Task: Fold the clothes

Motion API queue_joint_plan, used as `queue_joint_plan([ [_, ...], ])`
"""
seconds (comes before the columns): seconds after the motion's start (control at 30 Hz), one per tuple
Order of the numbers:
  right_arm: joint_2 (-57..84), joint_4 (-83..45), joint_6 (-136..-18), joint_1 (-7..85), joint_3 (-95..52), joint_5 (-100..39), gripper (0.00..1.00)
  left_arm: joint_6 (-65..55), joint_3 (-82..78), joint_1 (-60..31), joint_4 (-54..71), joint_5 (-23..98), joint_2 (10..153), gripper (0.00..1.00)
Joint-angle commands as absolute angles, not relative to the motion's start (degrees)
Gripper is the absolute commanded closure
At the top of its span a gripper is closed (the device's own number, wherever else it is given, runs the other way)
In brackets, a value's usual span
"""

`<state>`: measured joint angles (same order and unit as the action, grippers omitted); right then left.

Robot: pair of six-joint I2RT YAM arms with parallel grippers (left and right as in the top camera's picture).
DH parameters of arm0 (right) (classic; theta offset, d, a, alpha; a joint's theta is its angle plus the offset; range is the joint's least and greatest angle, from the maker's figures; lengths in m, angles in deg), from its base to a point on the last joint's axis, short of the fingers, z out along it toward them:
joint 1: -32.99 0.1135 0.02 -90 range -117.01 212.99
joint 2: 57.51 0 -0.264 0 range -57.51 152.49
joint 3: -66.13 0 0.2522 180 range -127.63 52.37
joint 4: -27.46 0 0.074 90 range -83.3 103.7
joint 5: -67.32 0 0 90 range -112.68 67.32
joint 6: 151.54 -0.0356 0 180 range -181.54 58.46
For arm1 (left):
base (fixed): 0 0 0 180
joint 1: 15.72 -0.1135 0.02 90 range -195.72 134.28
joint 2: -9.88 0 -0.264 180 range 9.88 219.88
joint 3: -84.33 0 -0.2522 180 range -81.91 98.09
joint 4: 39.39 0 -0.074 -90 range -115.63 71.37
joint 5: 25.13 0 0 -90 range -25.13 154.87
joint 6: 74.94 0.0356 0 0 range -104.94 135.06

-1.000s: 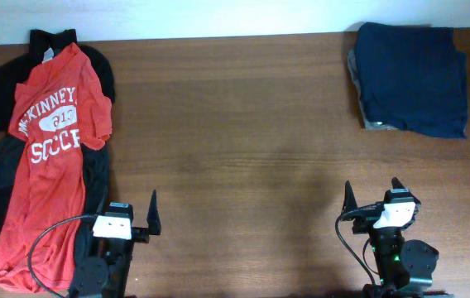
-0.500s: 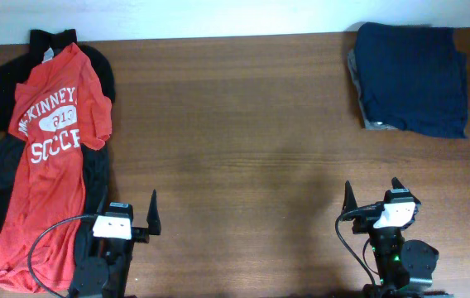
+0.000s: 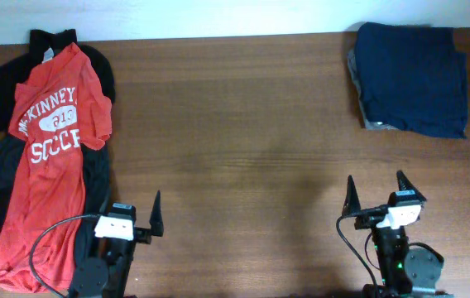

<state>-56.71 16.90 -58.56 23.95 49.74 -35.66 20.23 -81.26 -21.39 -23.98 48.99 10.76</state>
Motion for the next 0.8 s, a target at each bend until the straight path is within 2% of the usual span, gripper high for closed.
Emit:
queue_joint_plan([
  [0.0,-57.1,21.6,-59.0,23.6,49.7,-40.9,0.01,21.0,-81.3,-21.4,-26.7,43.2,10.2,0.01],
  [0.3,-54.4,25.1,-59.0,23.6,42.7,-41.1,0.01,24.7,-72.0,-21.4,-29.8,45.3,17.9,0.01],
  [0.5,-42.6,25.1,-58.8,23.6,33.1,-41.3,0.01,25.3,-56.0,-21.4,-28.3,45.1,37.3,0.01],
  [0.6,-33.7,24.1,-58.8,23.6,26.4,-43.4,0.01,25.3,-44.1,-21.4,-22.1,45.1,49.3,0.01],
  [0.77,-15.4,14.2,-58.8,23.6,10.0,-47.8,0.01,28.9,-25.9,-21.4,-10.3,45.1,68.0,0.01],
])
